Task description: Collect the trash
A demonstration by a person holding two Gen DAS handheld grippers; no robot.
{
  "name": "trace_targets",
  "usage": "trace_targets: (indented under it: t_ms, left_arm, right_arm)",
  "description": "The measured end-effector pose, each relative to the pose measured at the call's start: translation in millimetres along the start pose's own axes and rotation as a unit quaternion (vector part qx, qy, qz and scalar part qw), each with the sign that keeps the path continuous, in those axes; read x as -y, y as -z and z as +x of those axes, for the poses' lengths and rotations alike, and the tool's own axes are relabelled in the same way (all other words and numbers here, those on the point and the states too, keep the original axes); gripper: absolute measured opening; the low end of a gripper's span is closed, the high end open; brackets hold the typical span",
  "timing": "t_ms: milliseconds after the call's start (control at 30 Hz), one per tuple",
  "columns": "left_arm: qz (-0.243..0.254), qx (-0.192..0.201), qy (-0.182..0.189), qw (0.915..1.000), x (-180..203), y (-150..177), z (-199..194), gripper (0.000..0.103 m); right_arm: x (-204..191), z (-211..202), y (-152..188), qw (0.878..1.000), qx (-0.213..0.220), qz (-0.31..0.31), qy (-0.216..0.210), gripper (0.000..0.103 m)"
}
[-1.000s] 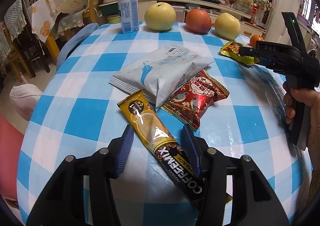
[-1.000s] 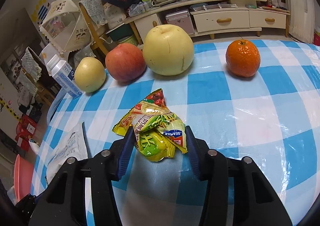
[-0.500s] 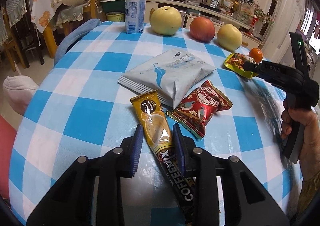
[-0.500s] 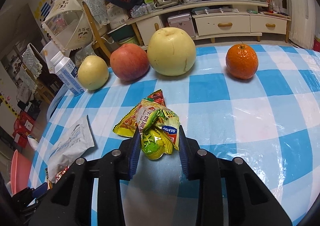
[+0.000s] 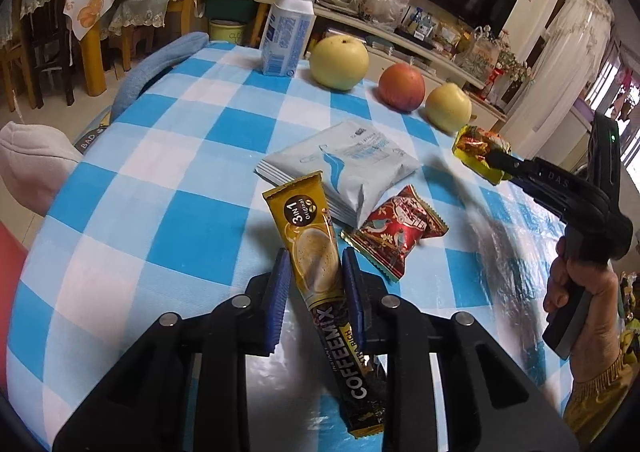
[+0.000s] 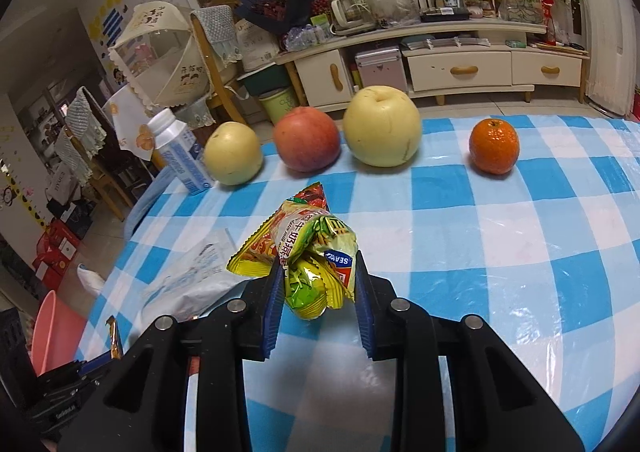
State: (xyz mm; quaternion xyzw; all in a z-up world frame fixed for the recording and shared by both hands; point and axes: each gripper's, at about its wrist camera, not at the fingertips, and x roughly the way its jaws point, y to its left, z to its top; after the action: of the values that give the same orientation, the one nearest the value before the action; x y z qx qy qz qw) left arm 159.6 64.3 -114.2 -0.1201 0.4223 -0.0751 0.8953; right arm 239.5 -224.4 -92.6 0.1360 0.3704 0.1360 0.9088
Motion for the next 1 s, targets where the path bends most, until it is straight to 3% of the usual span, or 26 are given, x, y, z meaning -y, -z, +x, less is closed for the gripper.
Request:
trace_targets:
  t_ms: [533, 1000]
  left_arm:
    - [-0.003, 0.053, -0.013, 0.9985, -27, -8, -48, 0.028]
    - [0.001, 0.081, -0.020, 0.9965, -44, -12, -72, 0.028]
  right_arm:
    - [-97, -37, 32, 0.996, 0.005, -0.068, -0.056, 0.033]
    - [-160, -45, 77, 0.993, -0.010, -0.102, -0.062, 0.033]
